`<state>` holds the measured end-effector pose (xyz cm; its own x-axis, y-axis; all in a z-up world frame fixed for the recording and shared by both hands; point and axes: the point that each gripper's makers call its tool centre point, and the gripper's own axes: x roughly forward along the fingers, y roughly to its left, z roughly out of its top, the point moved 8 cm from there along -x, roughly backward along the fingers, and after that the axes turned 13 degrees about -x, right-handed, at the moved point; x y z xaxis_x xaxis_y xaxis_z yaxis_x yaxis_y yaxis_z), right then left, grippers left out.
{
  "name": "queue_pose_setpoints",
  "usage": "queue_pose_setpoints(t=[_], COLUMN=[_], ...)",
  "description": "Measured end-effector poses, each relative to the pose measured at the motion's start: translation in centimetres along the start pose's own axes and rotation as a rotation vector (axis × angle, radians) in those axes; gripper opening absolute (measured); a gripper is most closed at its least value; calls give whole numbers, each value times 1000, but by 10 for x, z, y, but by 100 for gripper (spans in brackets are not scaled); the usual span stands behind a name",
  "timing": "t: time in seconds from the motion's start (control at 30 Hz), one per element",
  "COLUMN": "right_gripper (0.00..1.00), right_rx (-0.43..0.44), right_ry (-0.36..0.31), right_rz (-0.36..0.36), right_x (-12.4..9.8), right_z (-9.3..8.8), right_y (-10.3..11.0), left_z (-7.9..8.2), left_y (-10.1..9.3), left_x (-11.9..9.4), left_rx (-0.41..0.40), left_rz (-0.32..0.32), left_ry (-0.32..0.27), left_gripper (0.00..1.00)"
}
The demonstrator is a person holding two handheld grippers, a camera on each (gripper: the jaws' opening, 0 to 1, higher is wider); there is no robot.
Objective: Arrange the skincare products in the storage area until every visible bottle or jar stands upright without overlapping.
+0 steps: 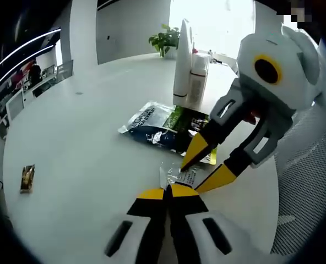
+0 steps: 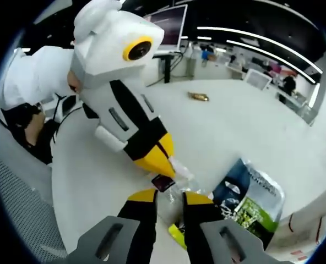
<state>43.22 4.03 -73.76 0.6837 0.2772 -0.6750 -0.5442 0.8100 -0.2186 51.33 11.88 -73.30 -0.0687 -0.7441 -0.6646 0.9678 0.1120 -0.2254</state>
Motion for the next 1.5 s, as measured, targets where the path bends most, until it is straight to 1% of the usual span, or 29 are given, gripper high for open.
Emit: queue_pose_setpoints(t=[0.27,0.4,0.53,0.57,0.63,0.73,0.8,0.83,0.87,0.97,1.0,1.07,1.13,1.27,1.37,1.43,1.47,1.5], right_gripper=[12,12,13,13,13,13,13,13,13,13,13,13,13,13,13,14,15,16], right_rx=[-1,-19,-17,-15,-10,-11,-9,-8,-7,-6,-7,-3,-2,5,13,12,3,20], right_ry=[22,16,20,19,18,16,13,10,8,5,6,7,6,1,-8,-8,-8,-13], right_rz=[1,5,5,3,0,-2,-2,-3,-4,-5,-4,-5,-7,-14,-12,-6,-9,-7], right_x=[1,1,1,1,1,1,1,1,1,1,1,1,1,1,0,0,0,0], right_z=[1,0,0,0,0,-1,-1,-1,-1,-1,-1,-1,-1,-1,-2,-1,-1,-1], right_y=[-1,0,0,0,1,1,1,1,1,1,1,2,2,2,2,3,2,1], left_z=[1,1,2,2,2,1,1,1,1,0,0,3,4,-4,-9,-10,-10,-10], left_y=[1,1,4,5,5,7,10,11,13,16,15,10,6,0,-5,-9,-11,-12], left_x=[1,1,-1,-2,-5,-9,-15,-17,-18,-18,-19,-23,-29,-41,-50,-56,-58,-59], left_rx=[-7,15,-12,-17,-1,-9,-29,-53,-55,-57,-69,-77,-79,-132,-164,-166,-166,-170], left_rz=[3,0,26,44,64,94,128,138,143,170,174,159,163,178,186,187,186,183], left_ry=[-1,-5,-14,-16,-20,-23,-50,-62,-61,-56,-60,-85,-97,-131,-136,-155,-154,-147], left_gripper=[0,1,7,8,10,13,11,10,9,12,12,12,14,16,20,20,21,21])
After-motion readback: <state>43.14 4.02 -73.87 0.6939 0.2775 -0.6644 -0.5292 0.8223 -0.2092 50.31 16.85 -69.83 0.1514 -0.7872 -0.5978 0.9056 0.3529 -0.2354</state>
